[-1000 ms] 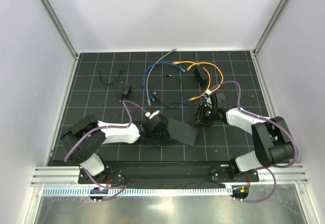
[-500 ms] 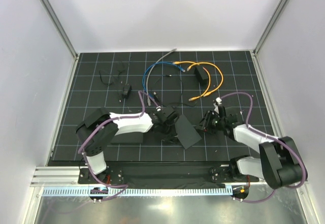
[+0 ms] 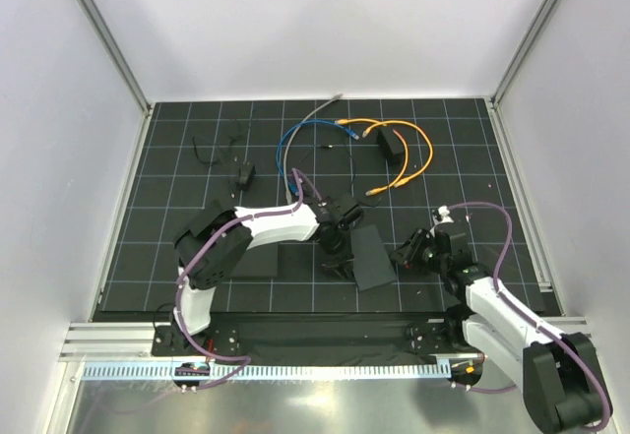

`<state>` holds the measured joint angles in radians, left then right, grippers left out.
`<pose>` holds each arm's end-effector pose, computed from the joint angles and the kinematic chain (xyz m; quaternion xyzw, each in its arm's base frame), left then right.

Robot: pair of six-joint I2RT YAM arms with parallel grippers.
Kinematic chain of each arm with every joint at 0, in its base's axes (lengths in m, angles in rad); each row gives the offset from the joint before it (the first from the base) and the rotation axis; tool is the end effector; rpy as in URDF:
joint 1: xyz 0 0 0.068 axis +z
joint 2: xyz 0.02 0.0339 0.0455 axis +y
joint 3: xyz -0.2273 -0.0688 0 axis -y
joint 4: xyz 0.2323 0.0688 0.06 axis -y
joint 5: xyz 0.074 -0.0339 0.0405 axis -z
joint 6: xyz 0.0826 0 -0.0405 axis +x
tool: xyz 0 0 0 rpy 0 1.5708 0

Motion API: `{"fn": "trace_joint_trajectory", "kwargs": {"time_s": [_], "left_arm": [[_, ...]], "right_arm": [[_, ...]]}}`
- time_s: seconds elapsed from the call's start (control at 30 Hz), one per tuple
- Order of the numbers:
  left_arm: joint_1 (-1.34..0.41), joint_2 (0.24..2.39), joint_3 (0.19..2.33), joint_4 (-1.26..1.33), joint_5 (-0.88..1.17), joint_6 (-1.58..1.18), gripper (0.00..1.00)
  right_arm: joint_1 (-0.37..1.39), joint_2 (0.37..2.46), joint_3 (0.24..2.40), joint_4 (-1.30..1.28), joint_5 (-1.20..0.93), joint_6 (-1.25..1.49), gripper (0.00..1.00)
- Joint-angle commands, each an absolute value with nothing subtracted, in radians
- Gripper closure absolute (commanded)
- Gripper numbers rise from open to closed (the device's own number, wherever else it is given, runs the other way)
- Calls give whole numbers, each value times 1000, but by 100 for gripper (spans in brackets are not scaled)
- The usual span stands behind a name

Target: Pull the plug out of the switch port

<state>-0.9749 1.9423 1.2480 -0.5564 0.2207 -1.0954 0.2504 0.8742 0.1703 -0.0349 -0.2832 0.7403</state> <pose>0.1916 -0.3148 0.0760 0.0416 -0.9805 0.1917 0.0126 0.1914 0.0728 0.0800 0.1643 0.8924 0.3037 0.2906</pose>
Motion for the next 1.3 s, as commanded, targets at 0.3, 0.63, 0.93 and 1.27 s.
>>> {"fn": "trace_joint_trajectory", "kwargs": {"time_s": [0.3, 0.63, 0.93, 1.27], "left_arm": [[-963, 1936, 1302, -370, 8, -1057, 63], [-939, 2049, 1417, -351, 101, -1009, 64], [-954, 2177, 1572, -252, 317, -962, 64], [-945, 2089, 1572, -324, 253, -910, 62]], "right_arm": [[333, 819, 251, -340, -494, 753, 66], [353, 897, 331, -445, -459, 683, 67], [367, 836, 328, -324, -448, 767, 68], [367, 871, 353, -287, -394, 769, 68]]}}
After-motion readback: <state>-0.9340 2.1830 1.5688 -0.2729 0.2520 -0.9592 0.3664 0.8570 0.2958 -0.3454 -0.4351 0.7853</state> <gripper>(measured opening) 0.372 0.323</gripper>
